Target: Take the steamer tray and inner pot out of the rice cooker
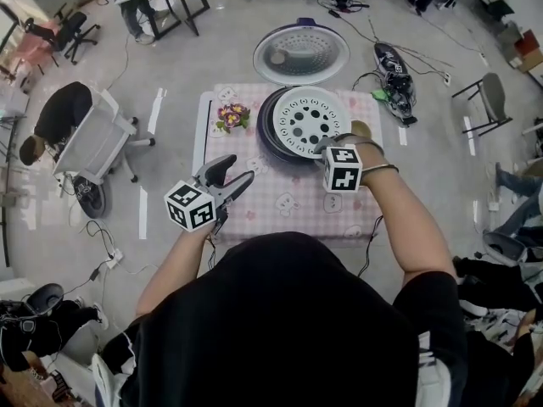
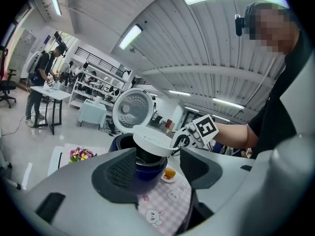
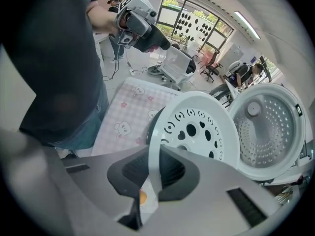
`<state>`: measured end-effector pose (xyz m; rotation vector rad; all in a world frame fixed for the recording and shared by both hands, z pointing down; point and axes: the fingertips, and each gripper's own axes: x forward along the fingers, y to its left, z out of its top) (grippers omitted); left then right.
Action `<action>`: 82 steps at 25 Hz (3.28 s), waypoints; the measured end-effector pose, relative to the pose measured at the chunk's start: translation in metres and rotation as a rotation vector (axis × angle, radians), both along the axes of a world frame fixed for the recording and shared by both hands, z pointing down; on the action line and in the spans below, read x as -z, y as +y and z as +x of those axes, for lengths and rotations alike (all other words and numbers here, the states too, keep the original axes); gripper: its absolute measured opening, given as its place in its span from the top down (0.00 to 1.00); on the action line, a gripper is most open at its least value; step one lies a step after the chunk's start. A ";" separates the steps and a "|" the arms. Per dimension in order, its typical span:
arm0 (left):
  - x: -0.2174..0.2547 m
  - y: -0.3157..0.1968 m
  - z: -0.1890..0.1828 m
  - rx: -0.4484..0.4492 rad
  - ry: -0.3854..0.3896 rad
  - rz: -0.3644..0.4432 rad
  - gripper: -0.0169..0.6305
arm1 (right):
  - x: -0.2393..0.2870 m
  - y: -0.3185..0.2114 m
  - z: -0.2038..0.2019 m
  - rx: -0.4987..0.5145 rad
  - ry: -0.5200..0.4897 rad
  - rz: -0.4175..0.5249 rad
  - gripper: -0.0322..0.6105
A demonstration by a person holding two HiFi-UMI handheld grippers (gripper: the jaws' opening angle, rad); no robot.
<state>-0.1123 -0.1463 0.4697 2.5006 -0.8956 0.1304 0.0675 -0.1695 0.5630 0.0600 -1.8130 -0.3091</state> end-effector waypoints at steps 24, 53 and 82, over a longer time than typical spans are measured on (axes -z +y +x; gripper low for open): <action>0.017 0.030 0.015 -0.086 -0.001 0.023 0.52 | 0.054 0.036 0.091 -0.266 -0.012 0.121 0.91; -0.005 0.044 0.055 -0.215 -0.035 -0.025 0.52 | -0.063 0.156 0.185 -0.665 -0.058 -0.066 0.91; -0.020 0.045 0.074 -0.241 -0.069 -0.076 0.52 | -0.201 0.218 0.197 -0.830 0.003 -0.264 0.91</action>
